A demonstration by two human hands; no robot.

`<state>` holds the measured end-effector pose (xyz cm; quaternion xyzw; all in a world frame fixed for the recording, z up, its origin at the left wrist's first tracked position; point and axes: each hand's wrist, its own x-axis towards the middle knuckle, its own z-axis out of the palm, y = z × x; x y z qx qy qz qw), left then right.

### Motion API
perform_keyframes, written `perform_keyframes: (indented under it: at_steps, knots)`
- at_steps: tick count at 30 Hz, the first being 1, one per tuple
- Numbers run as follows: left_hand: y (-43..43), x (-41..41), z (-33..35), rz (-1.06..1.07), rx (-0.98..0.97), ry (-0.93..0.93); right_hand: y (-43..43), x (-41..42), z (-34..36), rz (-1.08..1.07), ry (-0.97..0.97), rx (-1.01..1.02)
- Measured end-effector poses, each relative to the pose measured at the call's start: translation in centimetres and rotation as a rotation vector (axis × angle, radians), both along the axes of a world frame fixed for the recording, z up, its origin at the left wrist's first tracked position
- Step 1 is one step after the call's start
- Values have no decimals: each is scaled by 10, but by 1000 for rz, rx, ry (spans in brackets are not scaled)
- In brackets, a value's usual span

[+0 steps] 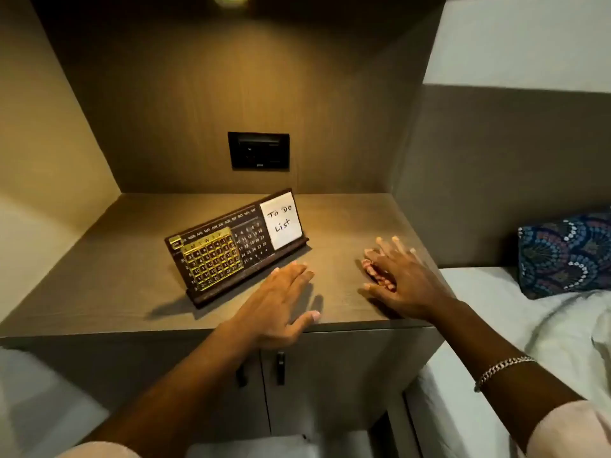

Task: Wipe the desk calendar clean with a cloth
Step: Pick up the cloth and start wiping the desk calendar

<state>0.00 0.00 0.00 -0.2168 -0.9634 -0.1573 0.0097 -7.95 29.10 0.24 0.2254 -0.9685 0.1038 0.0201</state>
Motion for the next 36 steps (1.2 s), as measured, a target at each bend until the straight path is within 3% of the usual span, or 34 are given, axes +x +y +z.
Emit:
perform_keyframes:
  at_steps: [6,13,18,23,26,31,36]
  knots:
    - [5,-26,-30,-29,-285,-59,8,-8,-24,40,-44,-85]
    - [8,-28,-25,-18,-359,-102,1,-4,-26,-10,51,-187]
    - [-7,-27,18,-138,-144,-175,-19,8,-17,-30,61,-464]
    - [-59,-34,85,-253,27,86,-83,32,4,-20,49,-876]
    - [-104,-60,112,-245,-7,153,-129,38,17,-114,40,-1038]
    - [-155,-112,104,-282,-180,-82,-188,32,25,-167,26,-1080]
    - [-156,-120,101,-369,-92,-292,-237,26,21,-214,187,-1119]
